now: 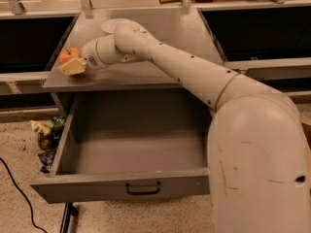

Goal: Place apple into top drawer

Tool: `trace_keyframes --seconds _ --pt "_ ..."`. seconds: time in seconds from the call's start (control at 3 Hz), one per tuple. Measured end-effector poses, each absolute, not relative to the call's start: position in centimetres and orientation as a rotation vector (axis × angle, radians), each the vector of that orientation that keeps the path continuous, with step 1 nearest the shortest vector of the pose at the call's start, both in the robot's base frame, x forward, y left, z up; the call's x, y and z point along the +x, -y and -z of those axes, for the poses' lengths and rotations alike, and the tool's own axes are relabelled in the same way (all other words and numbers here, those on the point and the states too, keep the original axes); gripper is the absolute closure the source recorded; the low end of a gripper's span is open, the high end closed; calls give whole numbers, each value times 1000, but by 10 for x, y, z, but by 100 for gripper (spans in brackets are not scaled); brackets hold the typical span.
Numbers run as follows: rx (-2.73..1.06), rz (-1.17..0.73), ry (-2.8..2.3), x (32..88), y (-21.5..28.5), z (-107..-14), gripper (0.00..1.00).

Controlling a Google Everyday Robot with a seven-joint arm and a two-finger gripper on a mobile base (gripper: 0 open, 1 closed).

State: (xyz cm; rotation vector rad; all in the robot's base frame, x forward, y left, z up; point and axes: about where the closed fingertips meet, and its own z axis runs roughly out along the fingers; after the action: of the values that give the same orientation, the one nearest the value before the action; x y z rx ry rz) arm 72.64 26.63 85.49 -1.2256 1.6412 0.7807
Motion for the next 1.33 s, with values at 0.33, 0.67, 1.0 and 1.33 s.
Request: trace_keyframes --seconds 0.33,0.67,1.0,1.33 --pt "-1188 -750 -1575 719 -248 -881 89" --pt "-1179 -747 -1573 720 -245 -882 100" --pt "-1180 -747 -1573 720 -246 -882 100" --pt "-1220 -763 -1557 715 -250 -883 100"
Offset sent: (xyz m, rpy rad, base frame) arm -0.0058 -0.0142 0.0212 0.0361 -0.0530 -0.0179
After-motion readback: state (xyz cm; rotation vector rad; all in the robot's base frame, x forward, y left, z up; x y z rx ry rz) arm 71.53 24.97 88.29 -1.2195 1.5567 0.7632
